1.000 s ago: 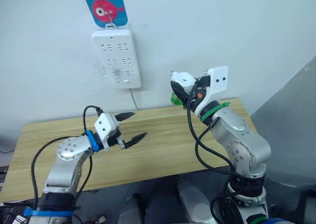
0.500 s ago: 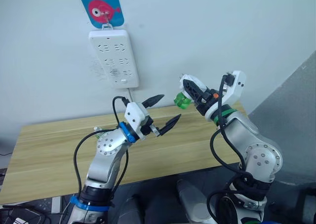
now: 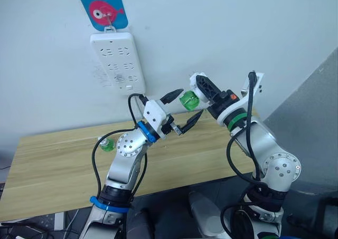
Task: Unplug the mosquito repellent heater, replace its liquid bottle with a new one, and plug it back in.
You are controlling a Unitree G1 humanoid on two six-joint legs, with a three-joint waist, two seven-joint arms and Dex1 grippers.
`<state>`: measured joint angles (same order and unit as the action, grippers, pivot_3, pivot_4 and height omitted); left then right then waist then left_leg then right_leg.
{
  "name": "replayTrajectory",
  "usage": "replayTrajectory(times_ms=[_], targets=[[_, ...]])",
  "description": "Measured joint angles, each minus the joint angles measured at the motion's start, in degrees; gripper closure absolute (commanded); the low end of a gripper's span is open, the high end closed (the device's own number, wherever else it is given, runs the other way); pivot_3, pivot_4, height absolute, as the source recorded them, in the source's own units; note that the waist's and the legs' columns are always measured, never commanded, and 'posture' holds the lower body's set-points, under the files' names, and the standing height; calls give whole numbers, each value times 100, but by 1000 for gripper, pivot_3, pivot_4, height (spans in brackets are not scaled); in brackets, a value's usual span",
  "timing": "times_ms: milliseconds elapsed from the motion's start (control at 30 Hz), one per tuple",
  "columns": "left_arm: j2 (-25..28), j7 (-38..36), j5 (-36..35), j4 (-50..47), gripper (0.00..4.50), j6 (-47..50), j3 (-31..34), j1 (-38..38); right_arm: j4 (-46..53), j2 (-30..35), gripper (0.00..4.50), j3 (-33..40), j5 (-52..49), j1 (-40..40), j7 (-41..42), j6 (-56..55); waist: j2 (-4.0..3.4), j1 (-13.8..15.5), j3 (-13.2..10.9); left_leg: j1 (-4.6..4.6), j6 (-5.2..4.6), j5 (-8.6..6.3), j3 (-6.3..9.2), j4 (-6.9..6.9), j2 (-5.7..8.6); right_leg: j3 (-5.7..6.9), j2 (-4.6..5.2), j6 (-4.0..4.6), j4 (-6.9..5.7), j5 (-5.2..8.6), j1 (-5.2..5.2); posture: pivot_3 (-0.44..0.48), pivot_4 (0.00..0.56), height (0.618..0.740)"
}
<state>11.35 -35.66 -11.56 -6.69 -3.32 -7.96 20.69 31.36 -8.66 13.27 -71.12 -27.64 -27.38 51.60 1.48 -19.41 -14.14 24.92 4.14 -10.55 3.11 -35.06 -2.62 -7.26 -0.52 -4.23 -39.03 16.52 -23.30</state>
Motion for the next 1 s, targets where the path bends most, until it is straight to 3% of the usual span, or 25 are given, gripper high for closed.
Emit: replayTrajectory(times_ms=[67,133,333,367,633,833,1000], targets=[[10,-5,-19,-1,0,32,-1,-14,-11,8,1541,-73,-77,0,-75,-129,0,-10,0,0,0,0,0,0,0,0,0,0,0,0,0,-393,223,733],[15,-9,-59,-1,377,42,-2,-18,-17,57,1541,-134,-225,-1,-147,-245,0,-24,0,1,0,0,0,0,0,0,0,0,0,0,0,-395,224,733],[9,10,-134,-2,2239,47,68,2,-21,332,1541,-307,-515,15,-303,-472,0,-46,0,0,0,0,1,0,-1,0,-1,-1,1,0,0,-392,223,733],[14,9,-135,-2,2325,47,74,2,-21,366,1541,-332,-551,22,-317,-501,0,-48,0,0,0,0,1,0,-1,0,-1,-1,1,0,0,-392,222,733],[60,-37,-145,-10,2324,15,62,-31,-21,638,1541,-555,-734,104,-397,-782,0,-64,0,0,0,0,1,0,-1,-1,-2,-1,1,1,0,-385,219,733],[90,-21,-58,-12,423,-389,116,-65,-33,821,1541,-664,-902,141,-414,-908,0,-77,0,1,0,0,0,0,-1,-2,-1,-1,2,1,0,-380,219,733],[82,3,36,-11,397,-590,83,-43,-44,913,1541,-761,-949,152,-418,-1006,0,-79,0,1,0,0,0,0,-1,-1,-1,-1,2,1,0,-377,219,733]])
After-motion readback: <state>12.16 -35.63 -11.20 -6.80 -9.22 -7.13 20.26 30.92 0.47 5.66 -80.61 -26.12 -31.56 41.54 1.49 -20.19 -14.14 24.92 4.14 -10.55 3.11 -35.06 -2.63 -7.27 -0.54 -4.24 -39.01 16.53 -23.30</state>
